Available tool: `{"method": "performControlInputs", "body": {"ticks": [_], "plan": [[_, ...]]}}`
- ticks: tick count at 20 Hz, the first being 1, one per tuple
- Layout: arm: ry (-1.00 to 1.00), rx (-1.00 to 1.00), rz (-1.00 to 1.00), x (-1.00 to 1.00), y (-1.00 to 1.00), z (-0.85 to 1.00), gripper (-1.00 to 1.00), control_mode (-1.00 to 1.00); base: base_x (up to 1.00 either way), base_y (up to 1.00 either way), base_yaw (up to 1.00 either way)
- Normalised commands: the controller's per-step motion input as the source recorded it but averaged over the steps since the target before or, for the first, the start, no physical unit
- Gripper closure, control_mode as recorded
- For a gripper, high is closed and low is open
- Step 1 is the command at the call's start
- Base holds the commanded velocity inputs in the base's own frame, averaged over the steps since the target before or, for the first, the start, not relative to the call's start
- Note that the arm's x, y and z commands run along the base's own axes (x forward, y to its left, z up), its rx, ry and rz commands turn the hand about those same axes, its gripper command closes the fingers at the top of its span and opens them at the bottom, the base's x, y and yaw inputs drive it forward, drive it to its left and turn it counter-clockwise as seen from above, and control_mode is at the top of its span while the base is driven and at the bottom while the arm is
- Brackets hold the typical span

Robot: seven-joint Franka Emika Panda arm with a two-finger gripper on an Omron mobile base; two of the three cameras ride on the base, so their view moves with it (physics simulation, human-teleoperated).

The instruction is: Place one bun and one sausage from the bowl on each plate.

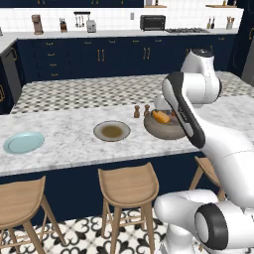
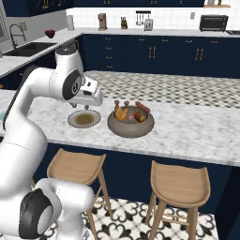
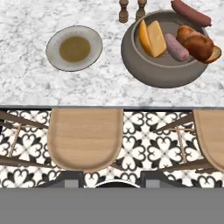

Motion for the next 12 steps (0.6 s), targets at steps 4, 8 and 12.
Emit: {"method": "performControlInputs", "body": {"ticks": [4,8,12], "plan": [[-0.02,0.00,0.04,0.36,-0.30,-0.11,-1.00,-1.00,0.00,0.00,0.00],[0.00,0.02,0.11,1.00,-0.50,-0.48,-1.00,-1.00,0.00,0.00,0.00],[0.02,0.00,0.11,1.00,-0.09,-0.45,-1.00,-1.00,0.00,0.00,0.00]]}}
